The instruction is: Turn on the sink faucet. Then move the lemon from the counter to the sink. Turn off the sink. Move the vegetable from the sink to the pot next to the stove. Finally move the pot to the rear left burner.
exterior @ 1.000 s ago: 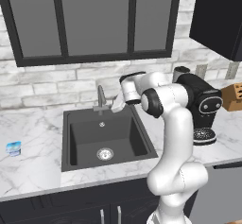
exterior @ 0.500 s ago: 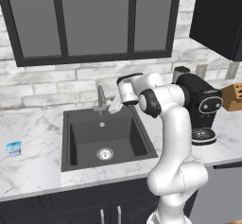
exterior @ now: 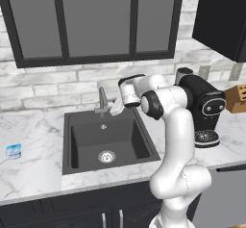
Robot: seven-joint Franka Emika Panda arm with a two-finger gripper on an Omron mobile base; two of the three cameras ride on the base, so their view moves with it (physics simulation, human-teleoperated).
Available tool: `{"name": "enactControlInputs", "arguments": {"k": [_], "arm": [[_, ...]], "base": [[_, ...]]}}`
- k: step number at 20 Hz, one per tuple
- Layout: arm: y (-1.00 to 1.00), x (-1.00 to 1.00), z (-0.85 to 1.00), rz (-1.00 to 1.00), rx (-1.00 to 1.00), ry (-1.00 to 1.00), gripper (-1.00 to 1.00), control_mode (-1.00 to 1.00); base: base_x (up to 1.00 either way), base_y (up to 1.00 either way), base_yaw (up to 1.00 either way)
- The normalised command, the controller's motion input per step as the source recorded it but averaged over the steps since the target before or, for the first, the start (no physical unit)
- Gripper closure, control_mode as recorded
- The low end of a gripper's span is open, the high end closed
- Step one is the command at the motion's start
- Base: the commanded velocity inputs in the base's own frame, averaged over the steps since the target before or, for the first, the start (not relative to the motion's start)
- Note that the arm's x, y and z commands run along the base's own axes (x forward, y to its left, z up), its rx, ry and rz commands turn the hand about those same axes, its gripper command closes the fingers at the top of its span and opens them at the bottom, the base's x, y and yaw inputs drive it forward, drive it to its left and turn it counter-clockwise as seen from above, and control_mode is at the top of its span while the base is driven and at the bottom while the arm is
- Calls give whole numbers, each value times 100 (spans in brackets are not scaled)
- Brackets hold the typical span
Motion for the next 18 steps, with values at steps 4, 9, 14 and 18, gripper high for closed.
{"name": "enactControlInputs", "arguments": {"k": [4,9,14,18], "arm": [[27,8,-1,0,0,1,100,-100],[21,18,0,0,0,0,100,-100],[2,24,1,0,2,0,100,-100],[0,19,4,-2,3,1,100,-100]], "base": [[0,0,0],[0,0,0],[0,0,0],[0,0,0]]}}
